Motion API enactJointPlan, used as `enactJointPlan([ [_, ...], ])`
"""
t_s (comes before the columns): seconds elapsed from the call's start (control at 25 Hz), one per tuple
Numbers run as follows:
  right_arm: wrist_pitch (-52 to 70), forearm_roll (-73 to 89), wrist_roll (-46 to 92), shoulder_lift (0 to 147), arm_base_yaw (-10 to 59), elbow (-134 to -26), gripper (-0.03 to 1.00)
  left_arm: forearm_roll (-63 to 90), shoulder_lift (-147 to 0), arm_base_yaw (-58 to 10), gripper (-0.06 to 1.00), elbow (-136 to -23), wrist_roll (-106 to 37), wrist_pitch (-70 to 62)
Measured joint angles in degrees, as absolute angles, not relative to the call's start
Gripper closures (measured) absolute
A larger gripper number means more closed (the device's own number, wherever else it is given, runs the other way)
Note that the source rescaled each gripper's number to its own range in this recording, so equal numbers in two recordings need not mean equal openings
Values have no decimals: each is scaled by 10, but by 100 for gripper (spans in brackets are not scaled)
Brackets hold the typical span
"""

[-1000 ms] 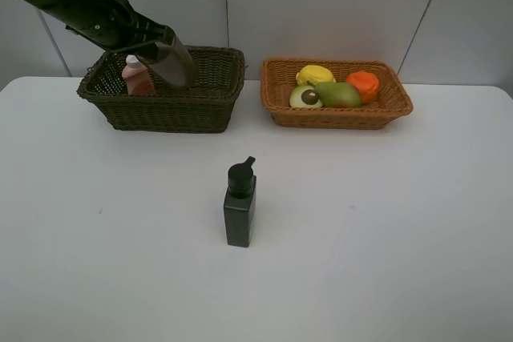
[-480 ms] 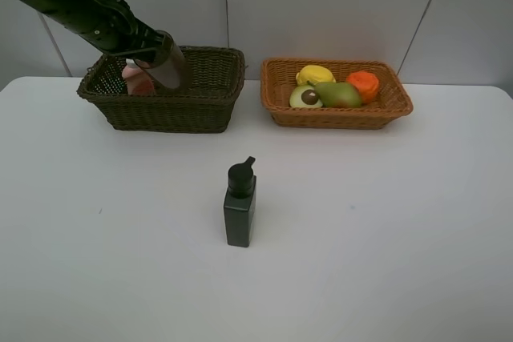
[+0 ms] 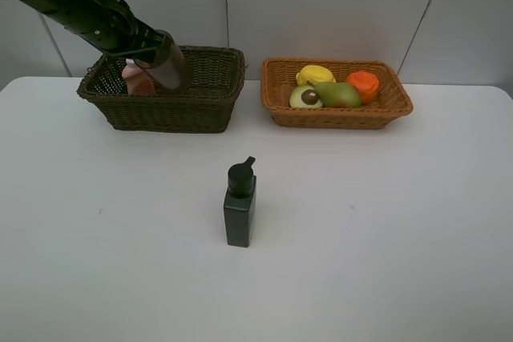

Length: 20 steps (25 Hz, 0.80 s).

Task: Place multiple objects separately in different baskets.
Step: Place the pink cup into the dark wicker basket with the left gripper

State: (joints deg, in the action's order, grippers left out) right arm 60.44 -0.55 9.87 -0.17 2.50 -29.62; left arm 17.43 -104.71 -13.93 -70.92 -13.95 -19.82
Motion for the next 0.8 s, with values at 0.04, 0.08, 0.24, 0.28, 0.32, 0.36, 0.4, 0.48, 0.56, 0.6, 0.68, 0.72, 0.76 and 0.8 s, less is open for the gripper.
enactJointPlan([
  [0.04,604,-6,99,-2,25,-296,-3,174,-1047,-139,94,-709,-126,-198],
  [0.08,604,-6,99,-2,25,-296,-3,173,-1047,-139,94,-709,-116,-198],
  [0.24,604,-6,99,-2,25,-296,-3,165,-1047,-139,94,-709,-85,-195],
  [0.28,604,-6,99,-2,25,-296,-3,164,-1047,-139,94,-709,-81,-192],
  [0.32,604,-6,99,-2,25,-296,-3,163,-1047,-139,94,-709,-79,-189],
  [0.36,604,-6,99,-2,25,-296,-3,161,-1047,-139,94,-709,-76,-185],
  [0.4,604,-6,99,-2,25,-296,-3,161,-1047,-138,94,-709,-75,-182],
  [0.48,604,-6,99,-2,25,-296,-3,161,-1048,-135,94,-709,-66,-179],
  [0.56,604,-6,99,-2,25,-296,-3,160,-1051,-133,94,-709,-53,-177],
  [0.6,604,-6,99,-2,25,-296,-3,160,-1053,-133,94,-709,-47,-176],
  [0.68,604,-6,99,-2,25,-296,-3,157,-1056,-130,94,-709,-30,-175],
  [0.72,604,-6,99,-2,25,-296,-3,155,-1057,-130,92,-709,-20,-175],
  [0.76,604,-6,99,-2,25,-296,-3,151,-1057,-130,89,-709,-8,-174],
  [0.8,604,-6,99,-2,25,-296,-3,145,-1057,-130,85,-709,4,-173],
])
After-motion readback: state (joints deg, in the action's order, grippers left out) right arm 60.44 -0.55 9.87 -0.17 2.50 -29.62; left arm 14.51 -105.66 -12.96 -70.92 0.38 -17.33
